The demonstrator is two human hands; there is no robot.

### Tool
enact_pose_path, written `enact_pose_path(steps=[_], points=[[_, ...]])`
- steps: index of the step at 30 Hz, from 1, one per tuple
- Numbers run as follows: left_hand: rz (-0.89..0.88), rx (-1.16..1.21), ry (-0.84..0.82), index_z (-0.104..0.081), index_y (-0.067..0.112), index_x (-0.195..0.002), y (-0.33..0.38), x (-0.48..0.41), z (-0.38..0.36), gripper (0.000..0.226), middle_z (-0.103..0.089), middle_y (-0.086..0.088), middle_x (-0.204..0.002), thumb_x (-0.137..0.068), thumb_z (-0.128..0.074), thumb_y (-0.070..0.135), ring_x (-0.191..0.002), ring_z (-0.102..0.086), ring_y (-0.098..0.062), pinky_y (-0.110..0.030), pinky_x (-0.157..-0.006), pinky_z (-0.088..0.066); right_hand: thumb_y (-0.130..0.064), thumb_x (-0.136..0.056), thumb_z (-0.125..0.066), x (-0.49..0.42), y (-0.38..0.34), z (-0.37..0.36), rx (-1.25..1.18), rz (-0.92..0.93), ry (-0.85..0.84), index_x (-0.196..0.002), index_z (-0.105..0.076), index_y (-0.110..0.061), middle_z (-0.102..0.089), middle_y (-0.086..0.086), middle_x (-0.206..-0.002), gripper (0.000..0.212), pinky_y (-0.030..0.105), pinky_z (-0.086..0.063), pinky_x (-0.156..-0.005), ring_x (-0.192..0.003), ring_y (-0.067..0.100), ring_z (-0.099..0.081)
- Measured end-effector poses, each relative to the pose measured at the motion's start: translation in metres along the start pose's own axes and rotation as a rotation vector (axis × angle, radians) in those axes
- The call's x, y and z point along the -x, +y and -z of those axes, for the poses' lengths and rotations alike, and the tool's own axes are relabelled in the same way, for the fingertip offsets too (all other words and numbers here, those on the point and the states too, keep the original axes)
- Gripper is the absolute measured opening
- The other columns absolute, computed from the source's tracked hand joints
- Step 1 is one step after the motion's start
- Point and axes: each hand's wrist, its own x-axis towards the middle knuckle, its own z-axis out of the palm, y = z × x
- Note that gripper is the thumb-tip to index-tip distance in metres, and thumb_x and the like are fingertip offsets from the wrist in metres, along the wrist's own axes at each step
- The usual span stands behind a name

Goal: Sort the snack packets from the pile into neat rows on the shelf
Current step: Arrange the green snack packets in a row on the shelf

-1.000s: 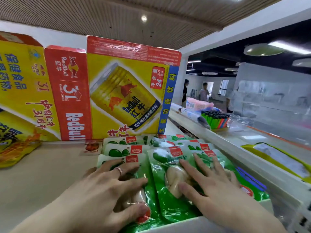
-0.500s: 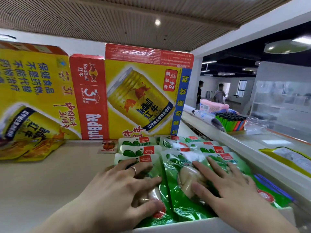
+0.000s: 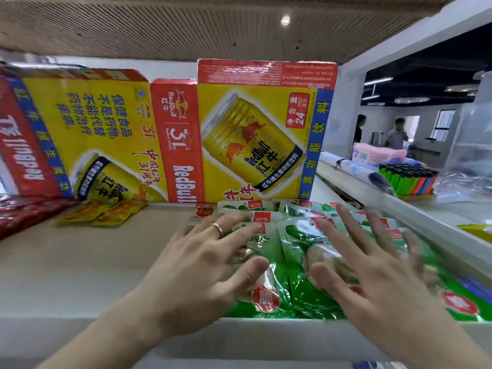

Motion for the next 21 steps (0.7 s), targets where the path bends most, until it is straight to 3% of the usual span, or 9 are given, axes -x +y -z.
enact_pose_path(steps=[3,6,10,21], points=[[0.030,-0.055,0.084,-0.026,0.048,-0.150,0.007,0.012,0.001,0.071,-0.016,0.028,-0.158,-0.088,-0.010,0.078,-0.145,-0.015,0.002,-0.028,-0.107,-0.021,-0.080,-0.086,-0.011,-0.004,-0.020,-0.007,-0.116,0.091,0.156,-0.147,-0.027,-0.049,-0.010,-0.018,-0.162,0.071,0.053,0.001,-0.117,-0.149,0.005,0.007],[0.049,-0.101,0.125,-0.037,0.039,-0.149,0.006,0.027,-0.001,0.065,-0.028,0.018,-0.158,-0.094,-0.022,0.070,-0.146,-0.024,-0.008,-0.040,-0.111,-0.029,-0.069,-0.089,-0.028,-0.004,-0.049,-0.014,-0.193,0.138,0.256,-0.144,-0.039,-0.040,-0.023,-0.012,-0.160,0.063,0.054,-0.007,-0.116,-0.150,0.010,-0.009],[0.057,-0.152,0.194,-0.047,0.031,-0.144,-0.004,0.048,0.007,0.060,-0.037,0.011,-0.156,-0.094,-0.033,0.062,-0.144,-0.032,-0.015,-0.047,-0.109,-0.035,-0.065,-0.090,-0.029,0.000,-0.080,-0.017,-0.224,0.166,0.251,-0.145,-0.040,-0.039,-0.022,-0.012,-0.160,0.062,0.051,-0.007,-0.117,-0.150,0.008,-0.008],[0.186,-0.231,0.281,-0.042,0.030,-0.147,-0.083,0.136,0.082,0.064,-0.033,0.008,-0.158,-0.092,-0.035,0.062,-0.146,-0.029,-0.019,-0.054,-0.110,-0.033,-0.063,-0.091,-0.029,0.003,-0.214,-0.023,-0.258,0.312,0.258,-0.148,-0.034,-0.036,-0.018,-0.006,-0.163,0.064,0.050,-0.009,-0.116,-0.151,0.012,-0.003]])
